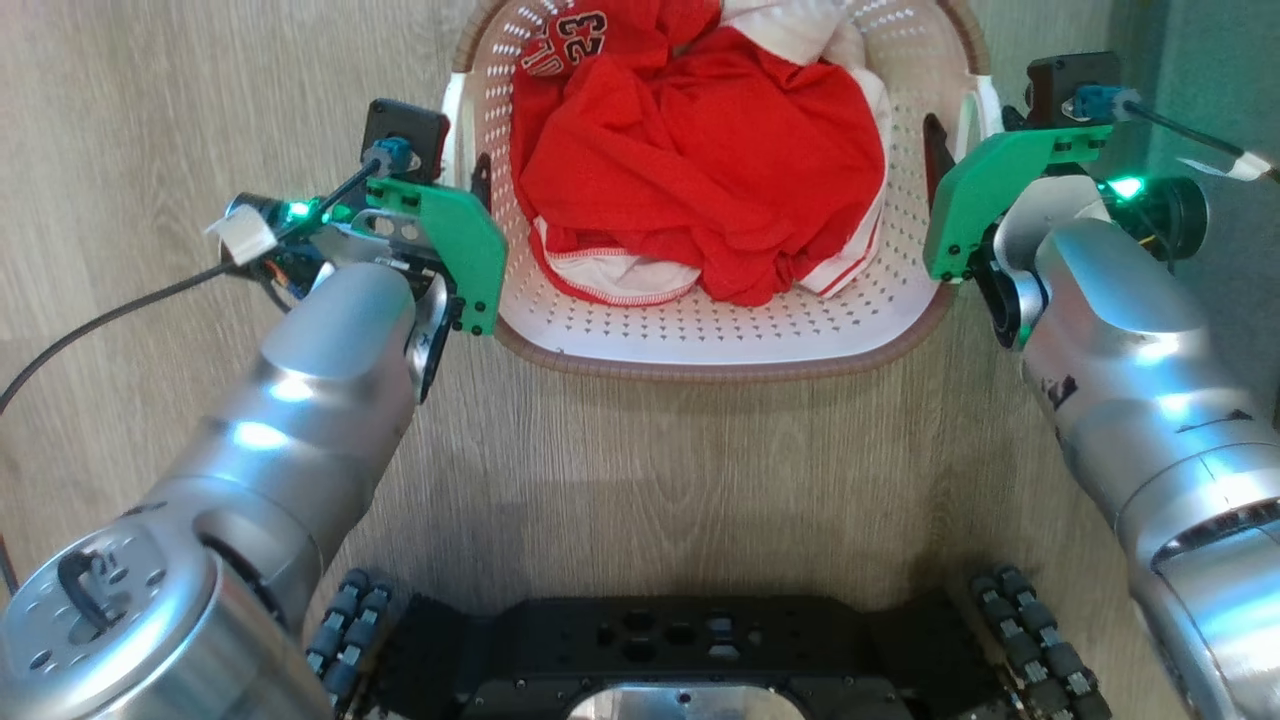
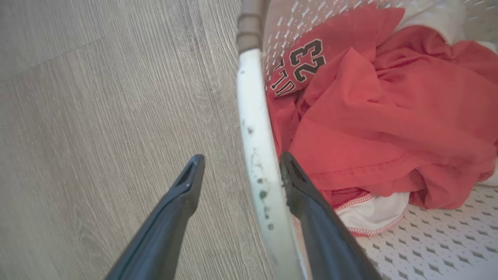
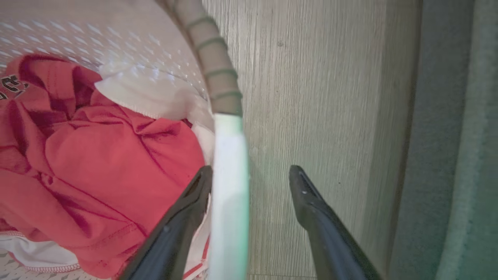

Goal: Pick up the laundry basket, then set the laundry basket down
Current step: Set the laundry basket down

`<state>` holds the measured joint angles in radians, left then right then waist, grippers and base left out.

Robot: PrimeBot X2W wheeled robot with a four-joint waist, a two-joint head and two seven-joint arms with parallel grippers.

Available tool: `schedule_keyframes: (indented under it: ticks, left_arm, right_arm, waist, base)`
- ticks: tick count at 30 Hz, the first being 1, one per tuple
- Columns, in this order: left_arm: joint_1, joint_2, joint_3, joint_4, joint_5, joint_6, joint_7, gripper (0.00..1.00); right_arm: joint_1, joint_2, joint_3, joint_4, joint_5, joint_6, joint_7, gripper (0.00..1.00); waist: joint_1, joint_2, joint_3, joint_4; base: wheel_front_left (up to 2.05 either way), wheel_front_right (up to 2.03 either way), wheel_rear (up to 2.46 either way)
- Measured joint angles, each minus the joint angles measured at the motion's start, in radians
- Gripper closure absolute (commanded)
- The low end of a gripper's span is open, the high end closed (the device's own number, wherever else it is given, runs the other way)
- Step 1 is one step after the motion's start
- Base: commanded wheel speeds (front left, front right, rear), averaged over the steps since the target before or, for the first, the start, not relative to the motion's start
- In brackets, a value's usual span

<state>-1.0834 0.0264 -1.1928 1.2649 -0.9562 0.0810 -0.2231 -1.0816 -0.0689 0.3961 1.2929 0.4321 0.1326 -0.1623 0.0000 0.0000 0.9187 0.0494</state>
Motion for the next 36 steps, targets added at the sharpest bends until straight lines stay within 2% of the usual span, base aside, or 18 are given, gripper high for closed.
schedule_keyframes:
  ticks: [11, 14, 21, 22, 28, 36]
  left_arm:
    - [0.076, 0.005, 0.053, -0.014, -0.025, 0.004, -0.026, 0.00]
    - [0.087, 0.021, 0.109, -0.079, -0.014, 0.016, -0.026, 0.00]
    - [0.209, 0.081, 0.286, -0.266, 0.108, 0.052, -0.026, 0.00]
    - [0.209, 0.081, 0.286, -0.266, 0.108, 0.052, -0.026, 0.00]
    - [0.373, 0.104, 0.486, -0.460, 0.265, 0.067, -0.026, 0.00]
    - [0.630, 0.101, 0.712, -0.725, 0.494, 0.069, -0.026, 0.00]
  right_arm:
    - [0.006, 0.000, 0.062, -0.026, 0.067, 0.000, -0.048, 0.00]
    - [0.009, 0.000, 0.062, -0.023, 0.071, 0.000, -0.068, 0.00]
    - [0.088, 0.000, 0.053, -0.067, 0.078, 0.000, -0.086, 0.00]
    - [0.088, 0.000, 0.053, -0.067, 0.078, 0.000, -0.086, 0.00]
    - [0.178, 0.001, -0.051, -0.242, -0.027, 0.000, -0.087, 0.00]
    - [0.432, 0.002, -0.175, -0.518, -0.105, 0.000, -0.087, 0.00]
  waist:
    - [0.0000, 0.0001, -0.111, -0.007]
    - [0.0000, 0.0001, -0.155, -0.009]
    - [0.0000, 0.0001, -0.268, -0.016]
    - [0.0000, 0.0001, -0.268, -0.016]
    - [0.0000, 0.0001, -0.377, -0.026]
    - [-0.0001, 0.0001, -0.532, -0.029]
  base:
    - [0.00, 0.00, 0.00]
    - [0.00, 0.00, 0.00]
    - [0.00, 0.00, 0.00]
    - [0.00, 0.00, 0.00]
    - [0.00, 0.00, 0.00]
    - [0.00, 0.00, 0.00]
